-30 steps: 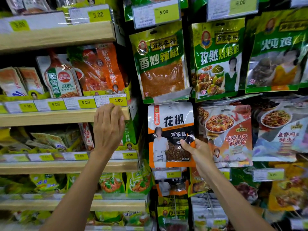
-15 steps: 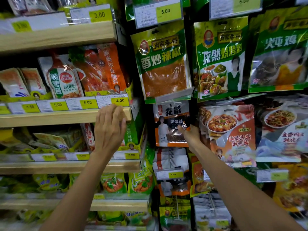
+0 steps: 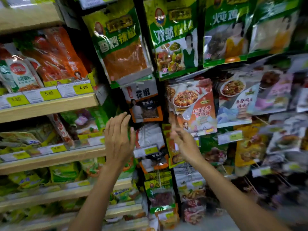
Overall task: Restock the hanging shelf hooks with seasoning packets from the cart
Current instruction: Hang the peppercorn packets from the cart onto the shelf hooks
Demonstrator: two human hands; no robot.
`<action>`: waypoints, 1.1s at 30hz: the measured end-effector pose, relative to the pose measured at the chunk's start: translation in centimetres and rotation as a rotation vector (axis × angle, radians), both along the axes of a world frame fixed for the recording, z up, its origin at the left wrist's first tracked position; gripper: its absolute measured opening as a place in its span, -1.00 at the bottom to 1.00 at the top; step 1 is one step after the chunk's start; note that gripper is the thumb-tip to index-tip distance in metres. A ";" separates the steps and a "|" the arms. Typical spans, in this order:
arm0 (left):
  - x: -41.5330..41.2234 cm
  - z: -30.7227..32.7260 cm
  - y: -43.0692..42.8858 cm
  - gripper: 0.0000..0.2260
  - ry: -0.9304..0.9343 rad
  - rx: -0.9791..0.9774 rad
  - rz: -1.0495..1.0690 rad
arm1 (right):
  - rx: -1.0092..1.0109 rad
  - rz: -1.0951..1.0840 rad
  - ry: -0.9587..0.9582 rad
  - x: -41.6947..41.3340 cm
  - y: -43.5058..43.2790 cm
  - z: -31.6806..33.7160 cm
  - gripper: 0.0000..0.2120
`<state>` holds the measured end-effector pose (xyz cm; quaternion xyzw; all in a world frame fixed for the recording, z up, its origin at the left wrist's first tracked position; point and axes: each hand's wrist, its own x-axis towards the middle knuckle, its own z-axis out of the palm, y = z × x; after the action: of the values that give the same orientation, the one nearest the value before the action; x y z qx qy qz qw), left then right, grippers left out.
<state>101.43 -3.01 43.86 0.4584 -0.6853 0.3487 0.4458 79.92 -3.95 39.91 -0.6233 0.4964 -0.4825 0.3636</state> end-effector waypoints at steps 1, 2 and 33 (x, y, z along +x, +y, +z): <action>-2.1 -1.3 0.6 -0.71 0.011 0.055 -0.045 | 0.012 -0.002 -0.018 -1.9 1.5 -0.8 -0.70; -4.4 -2.6 1.3 -0.69 0.027 0.121 -0.096 | 0.030 -0.021 -0.043 -3.9 3.0 -1.7 -0.73; -77.7 -28.4 10.1 -0.79 -0.050 1.754 -0.713 | 0.683 -1.429 -0.356 -63.8 31.1 -25.5 -0.74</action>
<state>23.70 7.12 15.44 0.3859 -0.8119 -0.4381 0.0077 16.08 27.14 14.42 0.0756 0.8290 -0.5121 0.2115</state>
